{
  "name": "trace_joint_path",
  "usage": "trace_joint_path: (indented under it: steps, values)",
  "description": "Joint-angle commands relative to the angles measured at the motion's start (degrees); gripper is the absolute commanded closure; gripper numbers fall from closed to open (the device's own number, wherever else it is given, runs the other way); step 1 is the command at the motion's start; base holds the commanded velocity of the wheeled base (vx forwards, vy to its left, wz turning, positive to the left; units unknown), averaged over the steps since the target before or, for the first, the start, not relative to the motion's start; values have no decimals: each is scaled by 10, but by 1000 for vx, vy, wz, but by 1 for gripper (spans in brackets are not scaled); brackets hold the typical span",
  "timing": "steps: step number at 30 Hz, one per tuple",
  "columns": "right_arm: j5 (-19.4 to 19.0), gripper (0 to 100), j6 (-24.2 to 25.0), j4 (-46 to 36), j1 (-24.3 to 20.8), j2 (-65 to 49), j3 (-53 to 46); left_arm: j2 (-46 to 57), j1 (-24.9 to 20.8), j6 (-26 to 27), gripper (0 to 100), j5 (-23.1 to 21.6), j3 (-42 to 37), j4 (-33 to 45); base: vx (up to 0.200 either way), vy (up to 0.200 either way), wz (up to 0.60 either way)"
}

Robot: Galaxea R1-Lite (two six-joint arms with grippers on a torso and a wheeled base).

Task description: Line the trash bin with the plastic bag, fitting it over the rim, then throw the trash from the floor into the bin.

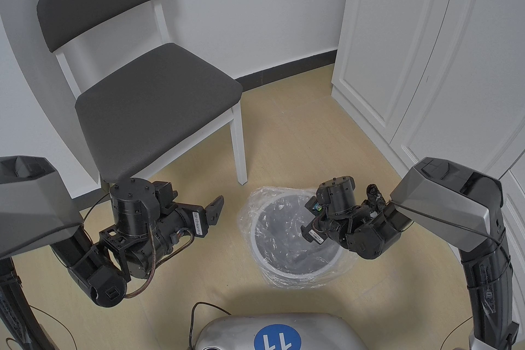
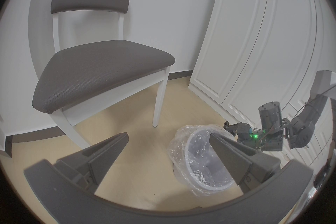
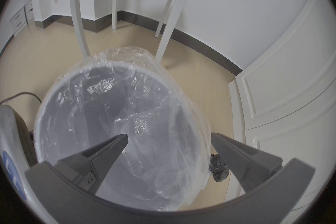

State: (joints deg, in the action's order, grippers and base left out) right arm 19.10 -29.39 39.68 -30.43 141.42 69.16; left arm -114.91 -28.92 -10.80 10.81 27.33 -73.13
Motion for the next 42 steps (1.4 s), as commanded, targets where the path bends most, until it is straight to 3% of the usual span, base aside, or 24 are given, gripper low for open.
trace_joint_path:
  steps: [1, 14, 21, 34, 39, 40, 42]
  values:
    - [9, 0, -18, 0, 22, 34, 17, -1, 0, 0, 0, 0, -2, -11, 0, 0, 0]
    - [35, 0, -59, 1, 24, 17, 20, -3, 0, 0, 0, -1, -5, -31, 0, 0, 0]
    - [60, 0, -95, 0, 46, -20, 21, -1, 0, 0, 0, -1, -5, -31, 0, 0, 0]
    - [60, 0, -94, -1, 55, -49, 14, -1, 0, 0, 0, -1, -10, -38, 0, 0, 0]
    - [38, 0, -63, -6, 63, -44, 6, -1, 0, 0, 0, -1, -11, -38, 0, 0, 0]
    - [-10, 0, -34, -12, 63, -46, -1, -3, 0, 0, 0, -1, -11, -38, 0, 0, 0]
    - [-46, 0, -7, -43, 63, -55, -3, -4, 0, 0, 0, -2, -11, -38, 0, 0, 0]
